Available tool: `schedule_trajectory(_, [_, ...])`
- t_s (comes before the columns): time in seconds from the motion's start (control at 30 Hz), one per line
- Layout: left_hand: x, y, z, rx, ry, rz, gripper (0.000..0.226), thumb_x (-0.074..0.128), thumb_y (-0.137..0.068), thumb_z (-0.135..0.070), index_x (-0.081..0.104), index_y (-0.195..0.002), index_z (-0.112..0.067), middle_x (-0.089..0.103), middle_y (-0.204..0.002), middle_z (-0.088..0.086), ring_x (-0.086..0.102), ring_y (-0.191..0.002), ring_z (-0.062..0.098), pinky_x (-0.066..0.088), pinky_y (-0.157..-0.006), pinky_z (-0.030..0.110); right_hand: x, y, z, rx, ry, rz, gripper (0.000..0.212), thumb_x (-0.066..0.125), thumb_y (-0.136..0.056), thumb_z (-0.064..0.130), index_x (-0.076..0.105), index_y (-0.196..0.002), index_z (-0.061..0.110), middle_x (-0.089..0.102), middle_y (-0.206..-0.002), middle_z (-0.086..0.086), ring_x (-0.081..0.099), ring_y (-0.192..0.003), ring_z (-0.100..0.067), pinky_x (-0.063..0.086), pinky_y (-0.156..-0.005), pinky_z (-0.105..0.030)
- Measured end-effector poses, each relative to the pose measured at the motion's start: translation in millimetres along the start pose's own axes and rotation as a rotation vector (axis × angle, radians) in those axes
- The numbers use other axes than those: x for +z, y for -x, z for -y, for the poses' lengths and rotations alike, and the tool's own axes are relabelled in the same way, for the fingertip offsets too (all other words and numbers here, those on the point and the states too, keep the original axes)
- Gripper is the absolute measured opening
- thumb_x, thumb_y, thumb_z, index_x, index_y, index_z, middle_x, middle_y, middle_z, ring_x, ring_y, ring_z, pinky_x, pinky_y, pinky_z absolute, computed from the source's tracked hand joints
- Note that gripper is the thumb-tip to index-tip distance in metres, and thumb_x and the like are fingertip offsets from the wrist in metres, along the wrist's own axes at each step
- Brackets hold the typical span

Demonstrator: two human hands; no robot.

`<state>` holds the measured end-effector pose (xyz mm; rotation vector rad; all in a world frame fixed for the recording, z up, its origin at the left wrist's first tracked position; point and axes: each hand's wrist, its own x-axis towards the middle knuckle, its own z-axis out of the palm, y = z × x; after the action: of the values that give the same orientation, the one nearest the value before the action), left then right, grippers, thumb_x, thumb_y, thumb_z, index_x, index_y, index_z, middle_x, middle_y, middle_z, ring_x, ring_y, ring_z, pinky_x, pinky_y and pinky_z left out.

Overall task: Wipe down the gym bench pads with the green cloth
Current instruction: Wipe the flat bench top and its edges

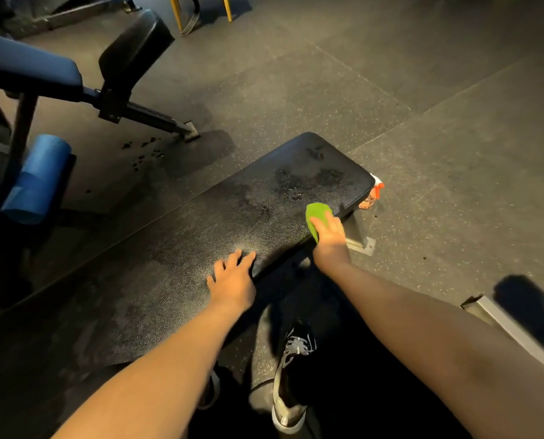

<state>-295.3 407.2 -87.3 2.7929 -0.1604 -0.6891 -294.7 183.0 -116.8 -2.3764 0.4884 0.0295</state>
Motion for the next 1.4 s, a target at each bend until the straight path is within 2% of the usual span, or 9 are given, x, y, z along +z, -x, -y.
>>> schedule_trajectory(0.17, [1.4,-0.1,-2.1,-0.013,0.017,-0.008,0.082,0.056,-0.091,-0.001,0.025,-0.156,-0.041,0.014,-0.165,-0.006,0.012,-0.147,0.032,0.018,-0.12,0.059,21.0,9.8,24.8,0.321,-0.313,-0.086,0.055,0.052,-0.093,0.006,0.04,-0.144,0.019,0.034,-0.138,-0.019,0.049,-0.116,-0.038,0.038,-0.102,-0.037])
schedule_trajectory(0.4, [2.6,1.6,-6.3,-0.03,0.014,-0.023,0.078,0.054,-0.092,-0.003,0.026,-0.155,-0.04,0.014,-0.165,-0.006,0.013,-0.146,0.033,0.018,-0.119,0.059,49.8,46.1,36.6,0.316,-0.561,0.148,0.039,0.065,-0.091,0.007,0.039,-0.112,0.026,0.053,-0.122,-0.011,0.055,-0.11,-0.024,0.043,-0.089,-0.029])
schedule_trajectory(0.63, [5.8,1.3,-8.3,-0.04,0.016,-0.042,0.08,0.051,-0.092,0.003,0.025,-0.155,-0.04,0.013,-0.165,-0.006,0.011,-0.147,0.033,0.017,-0.119,0.06,11.5,0.0,15.1,0.631,-0.864,-0.169,0.036,0.053,-0.092,0.003,0.042,-0.121,0.022,0.06,-0.108,-0.009,0.058,-0.089,-0.021,0.052,-0.074,-0.026])
schedule_trajectory(0.7, [5.2,0.8,-10.3,-0.053,0.027,-0.04,0.082,0.051,-0.091,0.005,0.026,-0.155,-0.04,0.013,-0.165,-0.006,0.011,-0.146,0.033,0.016,-0.119,0.061,10.9,-8.5,16.1,0.697,-0.942,-0.158,0.04,0.053,-0.09,0.005,0.04,-0.123,0.022,0.059,-0.114,-0.011,0.059,-0.096,-0.025,0.055,-0.085,-0.037])
schedule_trajectory(0.9, [8.1,2.6,-13.9,-0.068,0.025,-0.039,0.084,0.052,-0.088,0.004,0.026,-0.154,-0.041,0.011,-0.165,-0.006,0.01,-0.145,0.033,0.014,-0.119,0.061,35.7,25.4,39.5,0.68,-0.952,0.024,0.043,0.058,-0.092,0.004,0.039,-0.125,0.023,0.055,-0.115,-0.005,0.056,-0.093,-0.017,0.056,-0.084,-0.034])
schedule_trajectory(0.97, [8.0,1.9,-13.6,-0.076,0.034,-0.032,0.083,0.053,-0.088,0.002,0.027,-0.153,-0.043,0.012,-0.165,-0.007,0.01,-0.145,0.033,0.013,-0.119,0.061,38.2,34.0,45.2,0.641,-0.893,0.126,0.04,0.058,-0.092,0.007,0.038,-0.123,0.022,0.051,-0.118,-0.005,0.058,-0.103,-0.024,0.057,-0.09,-0.041])
schedule_trajectory(1.1, [3.0,2.6,-19.5,-0.116,0.066,-0.015,0.078,0.057,-0.088,-0.006,0.032,-0.151,-0.043,0.016,-0.162,-0.008,0.013,-0.144,0.032,0.016,-0.118,0.061,33.1,33.0,59.1,0.276,-0.327,0.081,0.042,0.058,-0.089,0.022,0.046,-0.128,0.012,0.052,-0.128,-0.013,0.055,-0.114,-0.033,0.048,-0.098,-0.044])
schedule_trajectory(1.27, [-9.0,-9.5,-26.3,-0.109,0.057,-0.117,0.033,0.051,-0.098,-0.037,0.054,-0.13,-0.028,0.039,-0.145,0.004,0.033,-0.131,0.034,0.033,-0.109,0.049,36.5,28.2,81.8,-0.272,0.106,0.087,0.038,0.054,-0.089,0.021,0.056,-0.127,0.02,0.044,-0.127,-0.013,0.046,-0.109,-0.035,0.046,-0.089,-0.041])
schedule_trajectory(1.4, [-15.7,-24.2,-16.6,-0.12,0.09,-0.153,0.048,0.052,-0.098,-0.03,0.042,-0.145,-0.033,0.023,-0.162,0.001,0.019,-0.145,0.034,0.023,-0.118,0.051,40.1,11.2,69.8,-0.372,0.475,0.182,0.04,0.051,-0.092,0.022,0.054,-0.131,0.026,0.047,-0.127,-0.012,0.04,-0.114,-0.032,0.042,-0.09,-0.04])
